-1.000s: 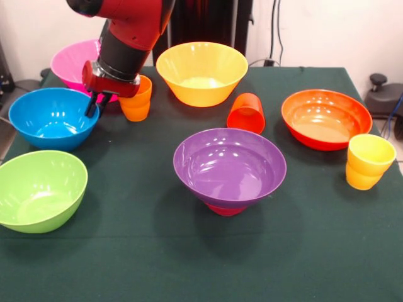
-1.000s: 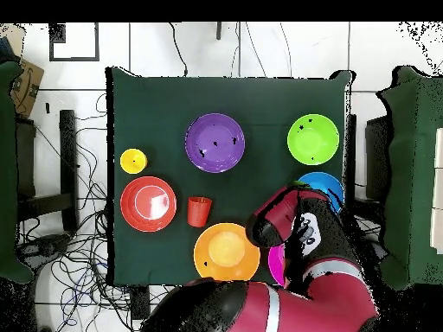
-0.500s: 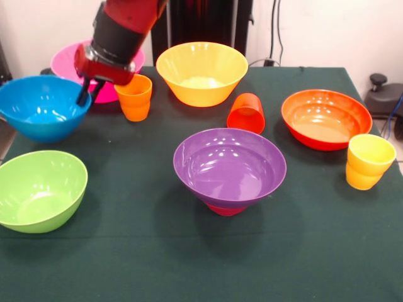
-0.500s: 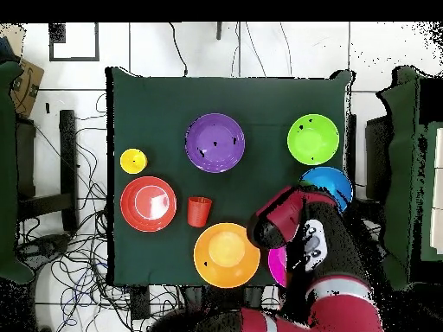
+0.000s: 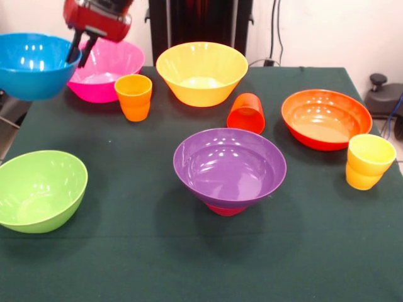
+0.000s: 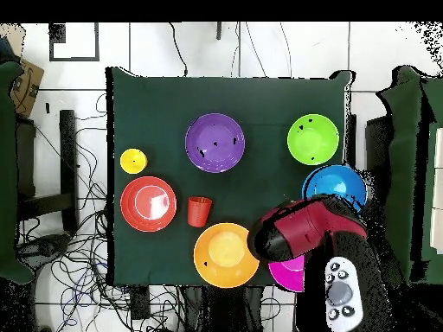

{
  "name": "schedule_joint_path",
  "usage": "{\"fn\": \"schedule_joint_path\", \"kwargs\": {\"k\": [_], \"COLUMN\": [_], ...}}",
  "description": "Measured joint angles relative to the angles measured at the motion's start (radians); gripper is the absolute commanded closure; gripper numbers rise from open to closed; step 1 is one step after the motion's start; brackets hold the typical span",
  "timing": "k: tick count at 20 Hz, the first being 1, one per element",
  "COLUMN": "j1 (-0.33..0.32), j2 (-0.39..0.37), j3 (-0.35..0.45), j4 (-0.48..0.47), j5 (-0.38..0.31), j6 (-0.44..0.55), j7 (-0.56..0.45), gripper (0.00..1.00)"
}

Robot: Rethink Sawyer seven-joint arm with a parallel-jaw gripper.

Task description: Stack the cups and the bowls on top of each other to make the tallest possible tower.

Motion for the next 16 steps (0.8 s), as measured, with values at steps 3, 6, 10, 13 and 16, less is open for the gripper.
{"fn": "schedule_joint_path", "kwargs": {"k": [3, 6, 10, 13, 16], "j1": [-0.014, -0.04, -0.098, -0.127, -0.144], "j2": [-0.041, -0.078, -0.126, -0.147, -0.161], "j3": [0.016, 0.044, 0.111, 0.156, 0.195], "j4": [0.023, 0.049, 0.09, 0.11, 0.122], "j5": [0.033, 0.077, 0.173, 0.229, 0.274], "j6": [0.009, 0.015, 0.035, 0.056, 0.075], "j7": [-0.045, -0.087, -0.148, -0.172, -0.183], "gripper": [1.0, 1.0, 1.0, 1.0, 1.0]}}
